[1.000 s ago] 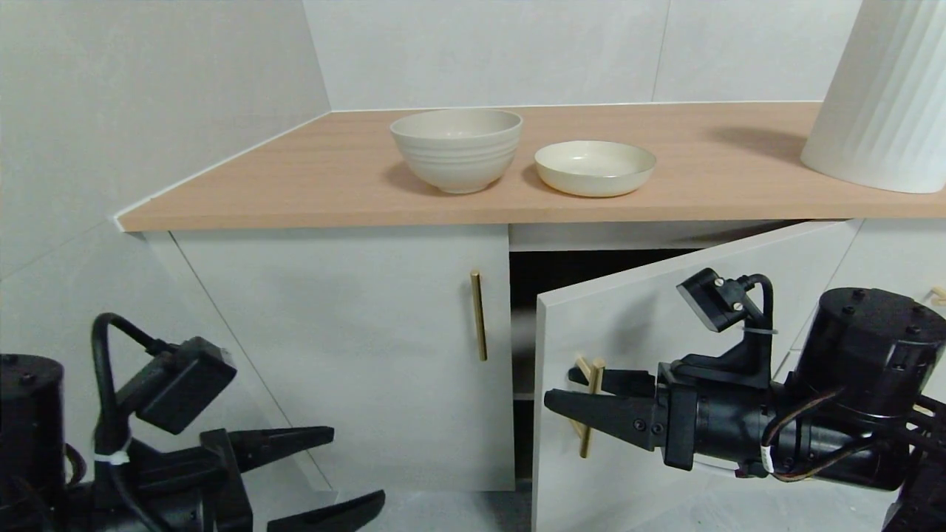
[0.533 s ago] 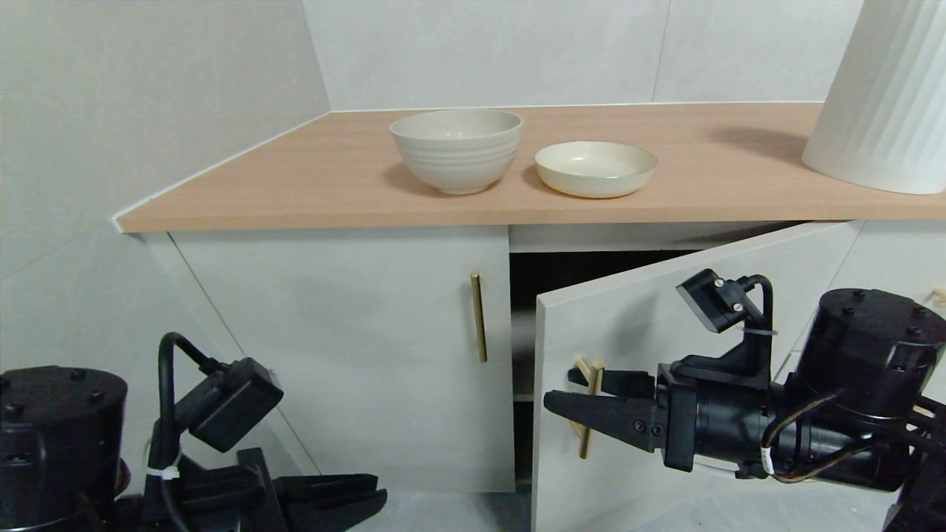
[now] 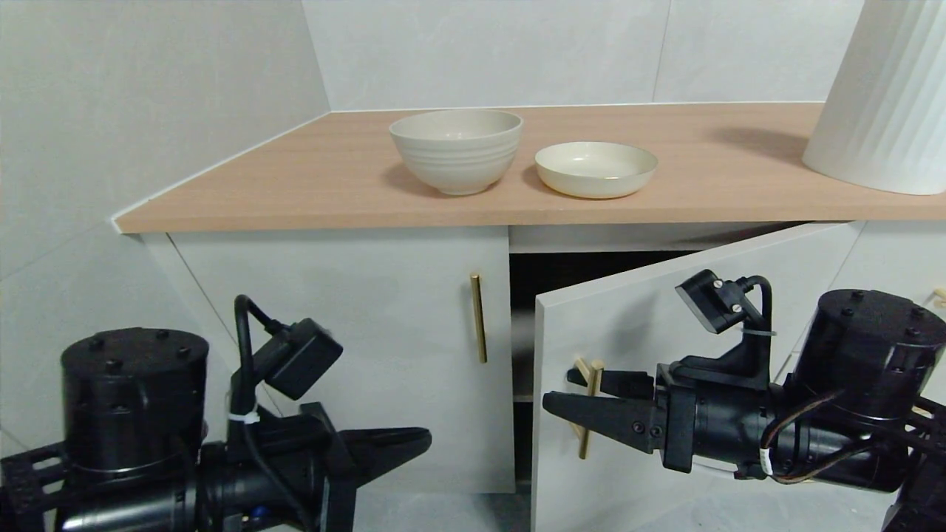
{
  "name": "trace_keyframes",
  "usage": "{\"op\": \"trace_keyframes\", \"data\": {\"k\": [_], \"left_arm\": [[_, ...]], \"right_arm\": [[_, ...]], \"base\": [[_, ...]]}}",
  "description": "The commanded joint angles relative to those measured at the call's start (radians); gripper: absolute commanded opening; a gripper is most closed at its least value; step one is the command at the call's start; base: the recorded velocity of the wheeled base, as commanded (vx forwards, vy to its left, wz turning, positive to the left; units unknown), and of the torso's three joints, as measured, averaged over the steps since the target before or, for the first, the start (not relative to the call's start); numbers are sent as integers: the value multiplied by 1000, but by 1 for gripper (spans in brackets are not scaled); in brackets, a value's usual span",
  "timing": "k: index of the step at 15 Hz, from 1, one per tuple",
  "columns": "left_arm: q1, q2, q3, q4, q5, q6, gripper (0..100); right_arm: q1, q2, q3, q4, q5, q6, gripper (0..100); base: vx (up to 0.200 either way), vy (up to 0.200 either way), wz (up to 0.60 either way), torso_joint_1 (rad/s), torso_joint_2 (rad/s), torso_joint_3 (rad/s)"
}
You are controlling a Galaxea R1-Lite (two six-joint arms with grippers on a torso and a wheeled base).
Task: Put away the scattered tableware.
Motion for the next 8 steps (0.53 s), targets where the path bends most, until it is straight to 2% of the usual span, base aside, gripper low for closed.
{"op": "trace_keyframes", "data": {"k": [1, 2, 4, 5, 7, 8], "left_arm": [[-1, 209, -25, -176, 1, -5, 0], [-1, 293, -21, -320, -5, -4, 0], [-9, 428, -10, -603, -4, -31, 0], [-19, 477, -17, -669, 1, -50, 0], [-21, 519, -30, -702, 1, -50, 0], [-21, 545, -68, -742, 1, -51, 0]], "right_arm": [[0, 2, 0, 2, -2, 1, 100], [0, 2, 0, 2, 0, 1, 100], [0, 5, 0, 2, -2, 1, 100], [0, 5, 2, 2, -2, 1, 100], [0, 8, 2, 2, -2, 1, 100], [0, 13, 3, 2, -2, -1, 100]], "base": [[0, 0, 0, 0, 0, 0], [0, 0, 0, 0, 0, 0], [0, 0, 0, 0, 0, 0], [0, 0, 0, 0, 0, 0], [0, 0, 0, 0, 0, 0], [0, 0, 0, 0, 0, 0]]}}
